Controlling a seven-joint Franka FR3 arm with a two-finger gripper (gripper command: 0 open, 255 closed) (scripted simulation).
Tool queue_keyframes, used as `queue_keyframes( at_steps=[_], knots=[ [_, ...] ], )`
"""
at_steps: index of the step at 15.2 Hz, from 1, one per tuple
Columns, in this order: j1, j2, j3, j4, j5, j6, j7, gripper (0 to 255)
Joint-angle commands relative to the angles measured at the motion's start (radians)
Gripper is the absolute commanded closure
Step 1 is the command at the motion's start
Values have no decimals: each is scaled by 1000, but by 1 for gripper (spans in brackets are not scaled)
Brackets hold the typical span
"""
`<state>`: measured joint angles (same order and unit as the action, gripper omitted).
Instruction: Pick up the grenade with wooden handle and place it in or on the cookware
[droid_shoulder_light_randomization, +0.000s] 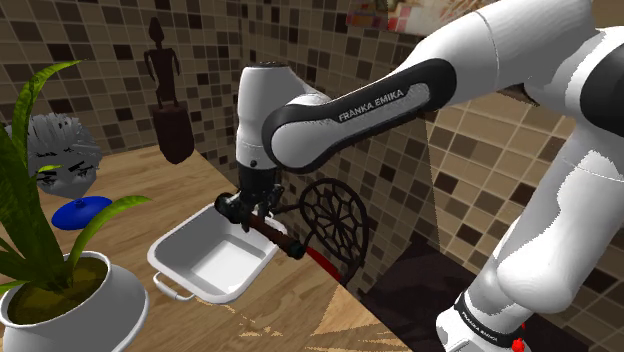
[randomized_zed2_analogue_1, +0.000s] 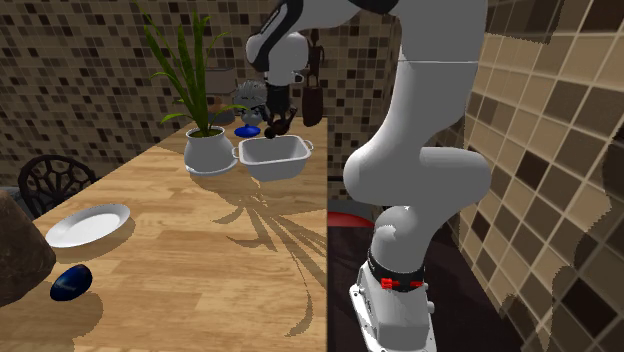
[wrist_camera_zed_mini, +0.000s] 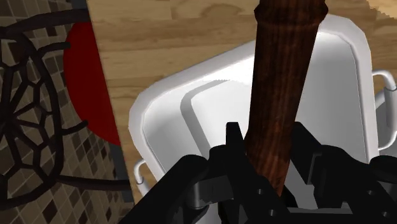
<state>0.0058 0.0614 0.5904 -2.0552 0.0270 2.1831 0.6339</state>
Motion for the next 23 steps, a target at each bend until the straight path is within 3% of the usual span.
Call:
queue_keyframes(
  at_steps=[1, 7, 23],
  knots=[
    [10, 83, -1, 93, -57, -24, 34, 255],
    [82, 343, -39, 431, -199, -137, 89, 255],
    [98, 421, -68, 332, -248, 32, 114, 255]
  ],
)
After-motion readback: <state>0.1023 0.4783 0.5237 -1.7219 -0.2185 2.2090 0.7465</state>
